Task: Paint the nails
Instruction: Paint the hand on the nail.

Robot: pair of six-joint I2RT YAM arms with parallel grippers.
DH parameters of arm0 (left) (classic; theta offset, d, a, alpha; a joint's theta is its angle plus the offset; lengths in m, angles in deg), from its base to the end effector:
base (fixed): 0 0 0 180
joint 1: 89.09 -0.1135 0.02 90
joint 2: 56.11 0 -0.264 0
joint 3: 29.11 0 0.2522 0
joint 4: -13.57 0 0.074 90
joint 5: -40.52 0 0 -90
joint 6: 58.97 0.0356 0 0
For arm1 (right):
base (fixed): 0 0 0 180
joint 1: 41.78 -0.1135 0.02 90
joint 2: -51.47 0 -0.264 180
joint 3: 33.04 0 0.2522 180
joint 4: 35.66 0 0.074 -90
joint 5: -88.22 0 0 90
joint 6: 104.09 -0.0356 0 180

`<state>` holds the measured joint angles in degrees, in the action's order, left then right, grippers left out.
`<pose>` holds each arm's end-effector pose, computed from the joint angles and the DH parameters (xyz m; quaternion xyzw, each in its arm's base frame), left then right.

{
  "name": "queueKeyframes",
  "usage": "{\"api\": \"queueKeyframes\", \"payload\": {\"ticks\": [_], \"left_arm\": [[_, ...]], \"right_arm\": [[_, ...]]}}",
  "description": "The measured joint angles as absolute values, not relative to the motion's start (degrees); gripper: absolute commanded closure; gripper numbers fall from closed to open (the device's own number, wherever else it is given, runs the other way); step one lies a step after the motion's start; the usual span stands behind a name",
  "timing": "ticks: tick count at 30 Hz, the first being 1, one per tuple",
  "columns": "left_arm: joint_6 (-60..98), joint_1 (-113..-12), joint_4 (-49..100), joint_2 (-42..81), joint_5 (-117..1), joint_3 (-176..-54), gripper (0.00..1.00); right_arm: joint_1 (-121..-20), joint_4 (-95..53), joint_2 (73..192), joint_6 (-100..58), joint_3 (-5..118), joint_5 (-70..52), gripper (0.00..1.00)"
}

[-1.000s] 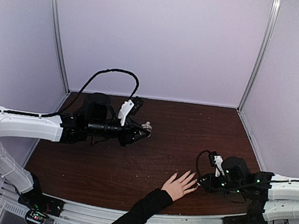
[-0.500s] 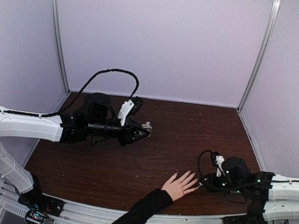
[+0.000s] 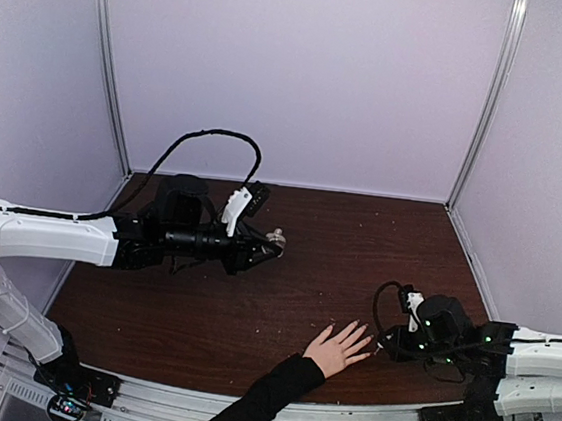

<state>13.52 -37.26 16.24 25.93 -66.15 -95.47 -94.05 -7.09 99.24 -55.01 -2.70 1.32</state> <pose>0.1952 -0.2649 0.2728 0.3178 0.7415 -0.4261 0.4094 0.0990 0.1248 0.1546 -0.0816 0.9233 0.2548 0.2755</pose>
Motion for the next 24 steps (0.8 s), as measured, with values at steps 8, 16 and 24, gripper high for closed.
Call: {"api": "queueKeyframes", "payload": {"ticks": [8,16,24], "left_arm": [[13.5,-37.3,16.2,25.9,-66.1,-95.4,1.0],[13.5,-37.3,16.2,25.9,-66.1,-95.4,1.0],[13.5,-37.3,16.2,25.9,-66.1,-95.3,1.0]], "right_arm": [[-94.0,-6.3,97.2,-54.9,-2.7,1.6,1.0],[-94.0,-8.9,94.7,-54.4,-2.7,0.5,1.0],[-94.0,-11.5,97.6,-54.3,-2.7,-0.9,1.0]]}}
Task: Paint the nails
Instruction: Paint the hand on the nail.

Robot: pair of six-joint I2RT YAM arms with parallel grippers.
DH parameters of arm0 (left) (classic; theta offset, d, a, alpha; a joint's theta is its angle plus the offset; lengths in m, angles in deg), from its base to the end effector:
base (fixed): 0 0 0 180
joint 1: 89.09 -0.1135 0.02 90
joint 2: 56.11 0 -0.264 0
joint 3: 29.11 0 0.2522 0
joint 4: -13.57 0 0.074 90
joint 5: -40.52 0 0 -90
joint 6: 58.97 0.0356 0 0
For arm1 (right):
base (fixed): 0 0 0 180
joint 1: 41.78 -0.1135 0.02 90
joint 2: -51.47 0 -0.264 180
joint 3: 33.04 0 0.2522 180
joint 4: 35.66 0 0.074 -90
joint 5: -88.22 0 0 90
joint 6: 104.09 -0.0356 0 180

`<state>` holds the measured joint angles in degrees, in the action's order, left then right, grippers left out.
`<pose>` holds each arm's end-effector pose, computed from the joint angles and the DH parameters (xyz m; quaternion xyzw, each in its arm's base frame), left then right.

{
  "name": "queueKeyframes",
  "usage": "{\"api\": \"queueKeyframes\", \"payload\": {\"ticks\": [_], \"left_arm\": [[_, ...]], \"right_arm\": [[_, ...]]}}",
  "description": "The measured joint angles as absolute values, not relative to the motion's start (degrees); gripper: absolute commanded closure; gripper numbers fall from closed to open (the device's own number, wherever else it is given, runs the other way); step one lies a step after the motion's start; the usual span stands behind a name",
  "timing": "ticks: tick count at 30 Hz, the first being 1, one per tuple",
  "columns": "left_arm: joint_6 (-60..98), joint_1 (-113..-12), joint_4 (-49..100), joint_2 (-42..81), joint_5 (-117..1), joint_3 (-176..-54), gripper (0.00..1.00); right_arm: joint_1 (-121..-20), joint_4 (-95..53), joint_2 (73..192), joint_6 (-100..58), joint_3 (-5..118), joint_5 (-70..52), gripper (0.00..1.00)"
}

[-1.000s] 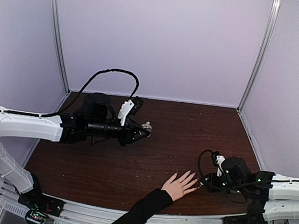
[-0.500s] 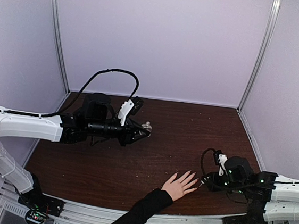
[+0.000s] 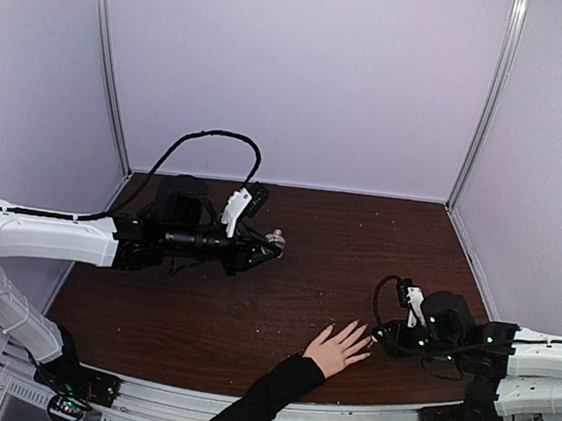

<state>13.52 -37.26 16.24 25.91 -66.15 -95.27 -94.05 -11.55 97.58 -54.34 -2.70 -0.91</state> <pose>0.1950 -0.2645 0.2717 0.3179 0.7424 -0.4255 0.4083 0.1007 0.1292 0.1649 -0.0916 0.9012 0.3013 0.2978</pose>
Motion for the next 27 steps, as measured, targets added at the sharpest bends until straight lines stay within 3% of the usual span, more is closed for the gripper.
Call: {"api": "queueKeyframes", "payload": {"ticks": [27], "left_arm": [[13.5,-37.3,16.2,25.8,-66.0,-94.8,1.0]], "right_arm": [[-94.0,-12.2,99.0,-54.8,-2.8,-1.5,1.0]]}}
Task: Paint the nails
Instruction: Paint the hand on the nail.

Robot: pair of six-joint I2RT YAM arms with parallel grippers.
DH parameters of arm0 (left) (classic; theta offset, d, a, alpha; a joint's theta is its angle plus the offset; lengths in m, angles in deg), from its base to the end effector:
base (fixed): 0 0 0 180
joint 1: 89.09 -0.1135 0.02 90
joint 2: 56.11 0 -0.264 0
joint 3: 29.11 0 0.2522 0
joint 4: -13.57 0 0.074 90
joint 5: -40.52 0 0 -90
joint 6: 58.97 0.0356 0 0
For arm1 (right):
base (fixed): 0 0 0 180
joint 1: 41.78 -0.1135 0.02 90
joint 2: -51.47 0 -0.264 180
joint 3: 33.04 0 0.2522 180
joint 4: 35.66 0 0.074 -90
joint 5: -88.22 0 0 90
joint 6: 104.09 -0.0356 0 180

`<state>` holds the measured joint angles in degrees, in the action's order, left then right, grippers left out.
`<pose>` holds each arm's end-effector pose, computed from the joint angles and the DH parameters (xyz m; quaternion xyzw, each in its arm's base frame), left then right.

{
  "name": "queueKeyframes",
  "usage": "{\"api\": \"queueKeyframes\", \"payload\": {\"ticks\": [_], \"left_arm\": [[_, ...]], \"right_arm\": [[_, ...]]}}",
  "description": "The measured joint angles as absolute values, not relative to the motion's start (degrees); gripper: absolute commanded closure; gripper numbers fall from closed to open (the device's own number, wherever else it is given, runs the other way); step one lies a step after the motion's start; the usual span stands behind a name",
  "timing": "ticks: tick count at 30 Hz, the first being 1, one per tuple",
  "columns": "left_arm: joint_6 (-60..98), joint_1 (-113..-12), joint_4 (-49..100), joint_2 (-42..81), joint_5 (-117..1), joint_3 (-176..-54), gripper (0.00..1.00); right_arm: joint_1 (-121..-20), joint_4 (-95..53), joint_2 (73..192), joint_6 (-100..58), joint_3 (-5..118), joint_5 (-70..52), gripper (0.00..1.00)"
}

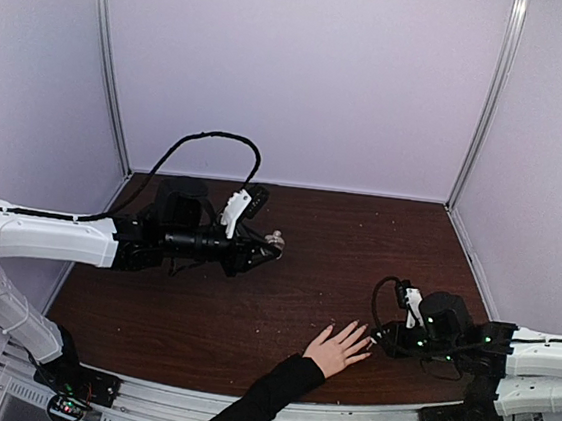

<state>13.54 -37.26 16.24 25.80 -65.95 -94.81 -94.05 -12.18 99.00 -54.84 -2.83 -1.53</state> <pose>0.1944 -0.2636 0.2695 0.3173 0.7446 -0.4232 0.4072 0.1014 0.1308 0.1615 -0.0903 0.9047 0.3006 0.2879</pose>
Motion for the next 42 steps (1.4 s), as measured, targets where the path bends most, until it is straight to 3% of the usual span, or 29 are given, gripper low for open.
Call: {"api": "queueKeyframes", "payload": {"ticks": [42], "left_arm": [[13.5,-37.3,16.2,25.8,-66.0,-94.8,1.0]], "right_arm": [[-94.0,-12.6,101.1,-55.9,-3.5,-1.5,1.0]]}}
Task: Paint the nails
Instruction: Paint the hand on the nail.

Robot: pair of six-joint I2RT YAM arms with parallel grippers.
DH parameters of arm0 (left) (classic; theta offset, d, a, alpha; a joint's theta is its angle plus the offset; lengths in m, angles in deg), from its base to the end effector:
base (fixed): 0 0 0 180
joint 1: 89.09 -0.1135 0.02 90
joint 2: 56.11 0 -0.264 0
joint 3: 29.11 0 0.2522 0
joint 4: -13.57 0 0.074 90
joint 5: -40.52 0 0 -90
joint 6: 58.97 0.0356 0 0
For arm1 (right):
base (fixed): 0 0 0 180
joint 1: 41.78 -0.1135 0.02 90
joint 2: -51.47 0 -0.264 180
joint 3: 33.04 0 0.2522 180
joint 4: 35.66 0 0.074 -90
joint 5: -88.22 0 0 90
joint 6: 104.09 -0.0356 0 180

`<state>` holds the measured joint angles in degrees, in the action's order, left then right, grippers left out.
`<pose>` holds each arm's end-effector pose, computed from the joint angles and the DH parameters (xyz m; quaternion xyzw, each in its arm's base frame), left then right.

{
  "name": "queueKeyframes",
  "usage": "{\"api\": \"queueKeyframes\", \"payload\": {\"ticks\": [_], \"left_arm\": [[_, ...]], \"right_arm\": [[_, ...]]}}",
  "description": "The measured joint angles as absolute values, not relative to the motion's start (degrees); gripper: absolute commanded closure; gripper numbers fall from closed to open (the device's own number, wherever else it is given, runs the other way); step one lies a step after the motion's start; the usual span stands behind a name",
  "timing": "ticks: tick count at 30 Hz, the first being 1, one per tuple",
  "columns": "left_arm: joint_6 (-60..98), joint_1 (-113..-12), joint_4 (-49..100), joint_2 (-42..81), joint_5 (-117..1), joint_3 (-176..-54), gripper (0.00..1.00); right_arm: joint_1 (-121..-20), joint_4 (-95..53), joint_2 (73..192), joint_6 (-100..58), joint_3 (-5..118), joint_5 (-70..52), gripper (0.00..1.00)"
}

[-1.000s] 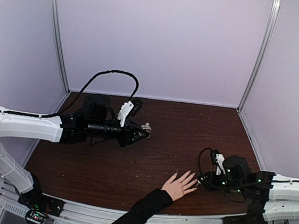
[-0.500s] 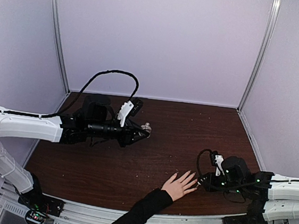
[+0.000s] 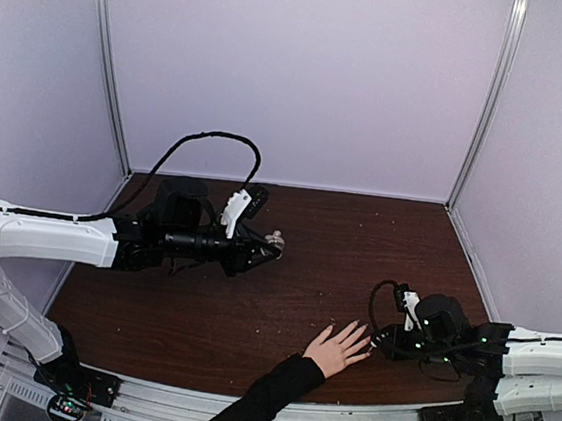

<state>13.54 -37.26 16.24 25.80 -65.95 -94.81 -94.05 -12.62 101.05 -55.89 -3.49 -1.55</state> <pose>0.1944 -0.2636 0.2695 0.3173 0.7446 -0.4232 0.4072 0.1016 0.1311 0.1533 -0.0829 0.9135 0.2901 0.2727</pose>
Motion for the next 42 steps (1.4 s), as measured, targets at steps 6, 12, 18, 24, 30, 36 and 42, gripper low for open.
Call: {"api": "queueKeyframes", "payload": {"ticks": [6,12,18,24,30,36,42], "left_arm": [[13.5,-37.3,16.2,25.8,-66.0,-94.8,1.0],[13.5,-37.3,16.2,25.8,-66.0,-94.8,1.0],[13.5,-37.3,16.2,25.8,-66.0,-94.8,1.0],[13.6,-37.3,16.2,25.8,-66.0,-94.8,1.0],[13.5,-37.3,16.2,25.8,-66.0,-94.8,1.0],[13.5,-37.3,16.2,25.8,-66.0,-94.8,1.0],[13.5,-37.3,16.2,25.8,-66.0,-94.8,1.0]], "right_arm": [[-94.0,-13.1,102.1,-55.9,-3.5,-1.8,1.0],[-94.0,-13.3,102.4,-55.9,-3.5,-2.4,1.0],[-94.0,-13.2,102.0,-55.9,-3.5,-2.4,1.0],[-94.0,-11.7,101.2,-55.9,-3.5,-2.4,1.0],[-94.0,-10.3,101.0,-55.9,-3.5,-1.8,1.0],[-94.0,-8.9,100.4,-55.9,-3.5,-1.2,1.0],[-94.0,-7.9,99.8,-55.9,-3.5,-0.2,1.0]]}}
